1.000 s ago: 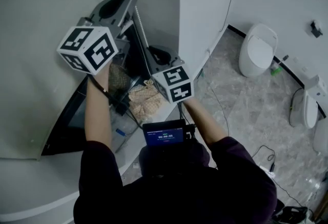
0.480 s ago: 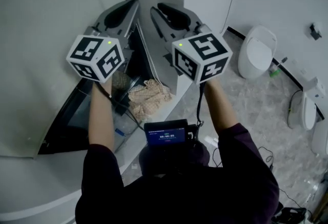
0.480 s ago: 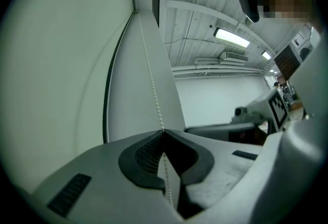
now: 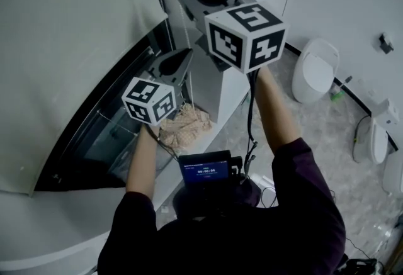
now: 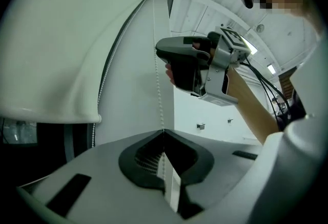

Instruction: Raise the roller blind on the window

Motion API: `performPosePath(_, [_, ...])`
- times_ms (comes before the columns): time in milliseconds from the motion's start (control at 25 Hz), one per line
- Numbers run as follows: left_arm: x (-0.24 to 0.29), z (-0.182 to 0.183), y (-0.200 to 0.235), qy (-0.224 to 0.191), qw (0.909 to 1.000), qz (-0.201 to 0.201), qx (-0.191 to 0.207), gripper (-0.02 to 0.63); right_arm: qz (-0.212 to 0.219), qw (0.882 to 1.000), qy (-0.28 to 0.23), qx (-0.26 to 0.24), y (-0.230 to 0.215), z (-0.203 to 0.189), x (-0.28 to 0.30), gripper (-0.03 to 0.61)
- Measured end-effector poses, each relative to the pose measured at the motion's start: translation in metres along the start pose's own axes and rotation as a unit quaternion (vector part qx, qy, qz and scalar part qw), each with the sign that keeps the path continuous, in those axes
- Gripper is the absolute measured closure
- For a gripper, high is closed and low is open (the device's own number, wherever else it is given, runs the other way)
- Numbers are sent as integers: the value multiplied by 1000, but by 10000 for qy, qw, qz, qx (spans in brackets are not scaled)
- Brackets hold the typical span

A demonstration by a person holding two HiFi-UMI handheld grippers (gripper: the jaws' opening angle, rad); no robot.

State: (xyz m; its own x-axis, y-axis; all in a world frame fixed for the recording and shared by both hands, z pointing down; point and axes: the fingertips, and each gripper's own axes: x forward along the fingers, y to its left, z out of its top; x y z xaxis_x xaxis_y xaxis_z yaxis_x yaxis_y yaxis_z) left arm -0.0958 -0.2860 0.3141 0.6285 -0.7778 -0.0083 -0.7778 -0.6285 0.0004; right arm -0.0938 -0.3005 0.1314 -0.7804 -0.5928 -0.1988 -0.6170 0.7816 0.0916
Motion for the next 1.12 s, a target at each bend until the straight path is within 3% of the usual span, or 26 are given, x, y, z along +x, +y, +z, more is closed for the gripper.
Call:
performPosePath(200, [-1,2,-1,22,10000,14,56,600,211,9997,87,-87,12,2,5,528])
performPosePath(320, [-3,3,0,-1,10000,26,34,598,95,9997,120,-170,9,2,8,531])
performPosePath(400, [-3,2,-3,-7,10000,25,63,599,109,9998,115,-89,8,2,6,563])
performPosePath(600, [-10,9,-9,-239,9997,-43,-81,597,119,9998,-63,125,3,5,-4,568])
performPosePath(720, [-24,37,-5,-644,9977,-30,-233,597,63,9998,-184,92,0,6,-13,568])
performPosePath(840, [-36,83,3,-1054,9943,37,-133,597,83,9999,-70,-38,5,-3,-17,568])
performPosePath(960, [-40,120,7,-1252,9921,70,104,597,153,9997,215,-1,14,-35,-19,568])
performPosePath(1120, [-29,139,8,-1258,9912,59,404,597,285,9978,566,172,30,-92,-28,569])
